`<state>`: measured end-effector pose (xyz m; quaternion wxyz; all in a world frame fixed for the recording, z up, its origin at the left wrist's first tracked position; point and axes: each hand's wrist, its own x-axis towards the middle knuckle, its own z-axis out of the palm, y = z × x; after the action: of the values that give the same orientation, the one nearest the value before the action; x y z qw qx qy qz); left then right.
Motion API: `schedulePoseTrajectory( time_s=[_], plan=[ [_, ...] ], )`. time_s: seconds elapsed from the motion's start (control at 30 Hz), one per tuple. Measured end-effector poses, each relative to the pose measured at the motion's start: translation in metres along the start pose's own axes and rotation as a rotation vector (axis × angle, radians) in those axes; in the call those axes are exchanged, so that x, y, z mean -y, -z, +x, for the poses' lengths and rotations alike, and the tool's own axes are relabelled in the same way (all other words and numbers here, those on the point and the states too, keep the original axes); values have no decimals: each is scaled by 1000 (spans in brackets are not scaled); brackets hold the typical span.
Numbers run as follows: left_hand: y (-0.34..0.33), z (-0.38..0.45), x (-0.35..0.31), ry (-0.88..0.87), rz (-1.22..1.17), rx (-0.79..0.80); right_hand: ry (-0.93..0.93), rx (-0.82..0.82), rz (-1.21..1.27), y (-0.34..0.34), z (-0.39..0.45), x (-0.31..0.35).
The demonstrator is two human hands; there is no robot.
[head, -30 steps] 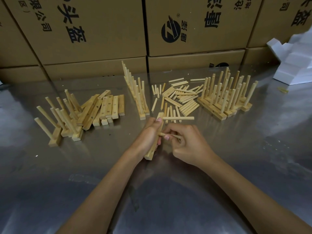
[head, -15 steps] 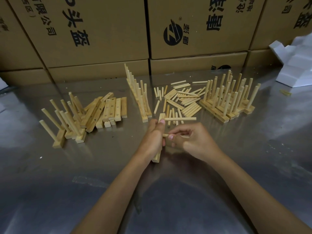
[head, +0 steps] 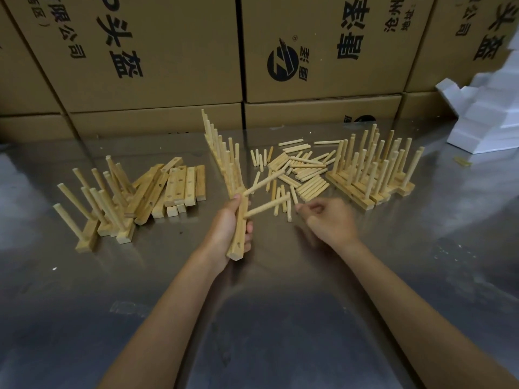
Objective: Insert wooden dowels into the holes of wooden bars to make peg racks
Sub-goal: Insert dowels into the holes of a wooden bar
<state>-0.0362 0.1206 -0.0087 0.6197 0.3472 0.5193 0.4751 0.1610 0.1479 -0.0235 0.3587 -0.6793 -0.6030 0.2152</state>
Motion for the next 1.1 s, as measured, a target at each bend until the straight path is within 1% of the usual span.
schedulePoseTrajectory(
  time_s=[0.07, 0.13, 0.23, 0.3, 0.43, 0.53, 0.6, 0.67, 0.73, 0.8, 0.87, 1.0, 1.1],
  plan=[
    [-1, -1, 0, 2, 39, 7, 39, 17, -131, -8, 6, 5],
    [-2, -2, 0, 7, 56, 10, 70, -38, -214, -13, 7, 9],
    [1, -1, -2, 27, 6, -4, 95, -113, -201, -15, 4, 7],
    [2, -1, -4, 36, -45, -13, 87, -114, -200, -10, 2, 4],
    [4, -2, -6, 40, -66, -23, 126, -60, -453, -2, -3, 3],
    [3, -5, -6, 41, -74, -33, 85, -61, -398, 5, -3, 3],
    [4, -5, -7, 34, -96, -48, 36, -93, -279, 13, 0, 2],
    [6, -4, -9, 28, -144, -66, 70, -104, -154, 20, 2, 3],
    [11, -3, -10, 27, -202, -82, 128, 7, 57, 22, 1, 7],
    [15, -2, -12, 25, -239, -88, 143, 180, 298, 22, -6, 17],
    [18, -1, -14, 15, -245, -90, 133, 314, 437, 23, -12, 26],
    [16, -3, -15, -39, -253, -92, 120, 513, 525, 22, -24, 38],
    [14, -5, -16, -81, -235, -111, 157, 574, 494, 13, -36, 49]
  ],
)
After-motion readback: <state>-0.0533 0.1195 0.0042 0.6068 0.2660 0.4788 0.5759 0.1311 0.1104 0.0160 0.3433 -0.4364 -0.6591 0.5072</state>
